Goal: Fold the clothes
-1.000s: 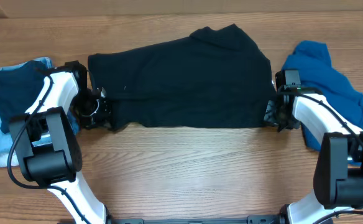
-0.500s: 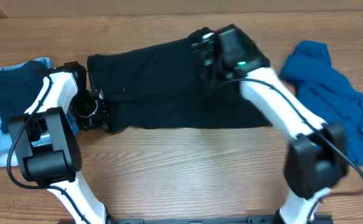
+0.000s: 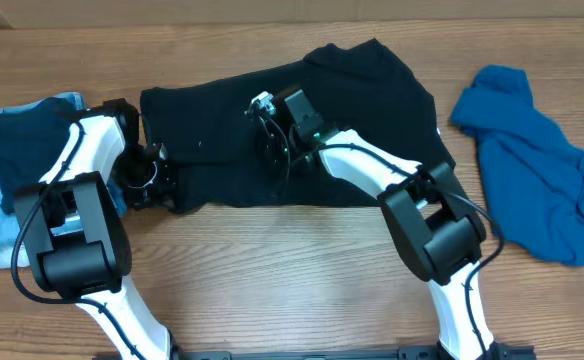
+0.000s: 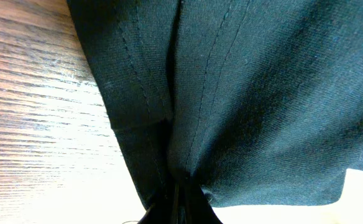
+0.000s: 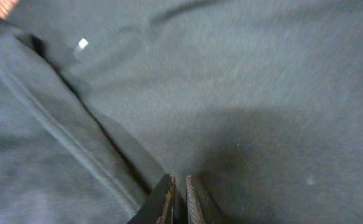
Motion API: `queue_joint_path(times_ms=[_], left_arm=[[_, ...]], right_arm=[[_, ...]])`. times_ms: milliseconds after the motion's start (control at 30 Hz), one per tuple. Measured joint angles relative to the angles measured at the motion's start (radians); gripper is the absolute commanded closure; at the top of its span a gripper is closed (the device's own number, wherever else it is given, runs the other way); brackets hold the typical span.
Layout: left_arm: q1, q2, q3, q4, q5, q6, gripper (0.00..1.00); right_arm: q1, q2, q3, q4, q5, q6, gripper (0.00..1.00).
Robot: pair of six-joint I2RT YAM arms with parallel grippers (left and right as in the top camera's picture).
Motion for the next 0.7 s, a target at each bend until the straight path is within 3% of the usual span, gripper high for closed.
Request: queue_joint_path(times_ms=[633,700], left_arm=[[-0.018,0.000,0.000,-0.128,0.007,0.000,0.96],[-0.022,0.000,0.000,-0.135,-0.043,-0.029,0.96]], right_arm=[[-0.084,0.089,0.002,0.193,0.061,0.027,0.89],[-0.085,0.090,0.003,0.193,0.059,0.027,0.89]])
